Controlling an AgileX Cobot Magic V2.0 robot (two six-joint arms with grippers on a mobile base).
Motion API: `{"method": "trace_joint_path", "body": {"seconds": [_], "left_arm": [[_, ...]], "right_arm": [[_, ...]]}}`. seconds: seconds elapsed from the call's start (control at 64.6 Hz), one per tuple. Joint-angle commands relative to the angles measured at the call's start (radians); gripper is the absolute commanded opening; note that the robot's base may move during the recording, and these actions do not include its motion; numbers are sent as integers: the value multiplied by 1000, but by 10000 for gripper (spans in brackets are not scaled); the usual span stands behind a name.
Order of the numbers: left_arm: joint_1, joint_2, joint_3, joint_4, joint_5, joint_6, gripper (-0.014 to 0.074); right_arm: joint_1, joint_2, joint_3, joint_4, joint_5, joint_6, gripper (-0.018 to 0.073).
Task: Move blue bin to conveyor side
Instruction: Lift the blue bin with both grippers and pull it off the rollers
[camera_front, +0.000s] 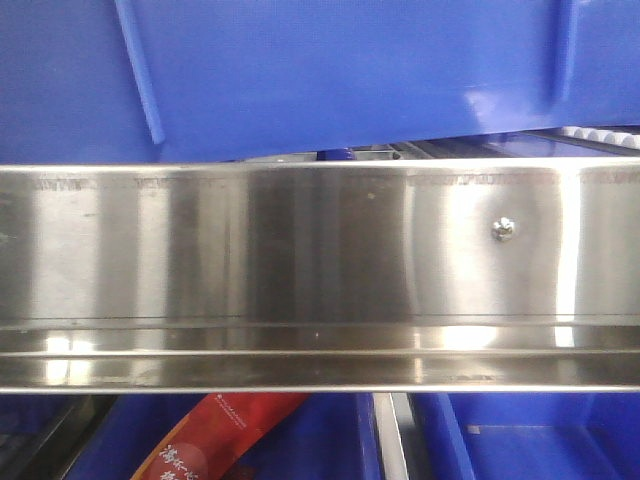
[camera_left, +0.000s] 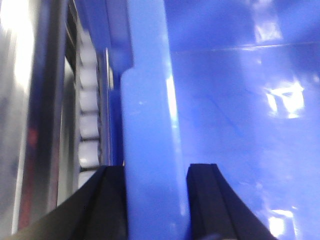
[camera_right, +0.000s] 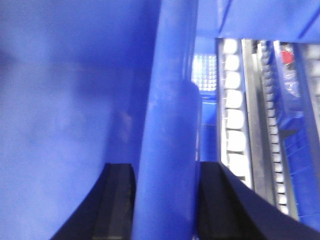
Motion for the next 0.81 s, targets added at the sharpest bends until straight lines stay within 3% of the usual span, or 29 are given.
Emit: {"method": "trace_joint_path", "body": {"seconds": [0.0, 0.279, 0.79], "left_arm": [[-8, -47, -52, -15, -27, -7, -18], [-8, -106, -80, -15, 11, -7, -18], [-26, -215, -48, -42, 40, -33, -18]], "right_arm": [[-1, -36, -23, 5, -67, -5, -80], [-1, -86, -15, 5, -67, -5, -80], [-1, -275, 143, 5, -67, 26, -80]]}}
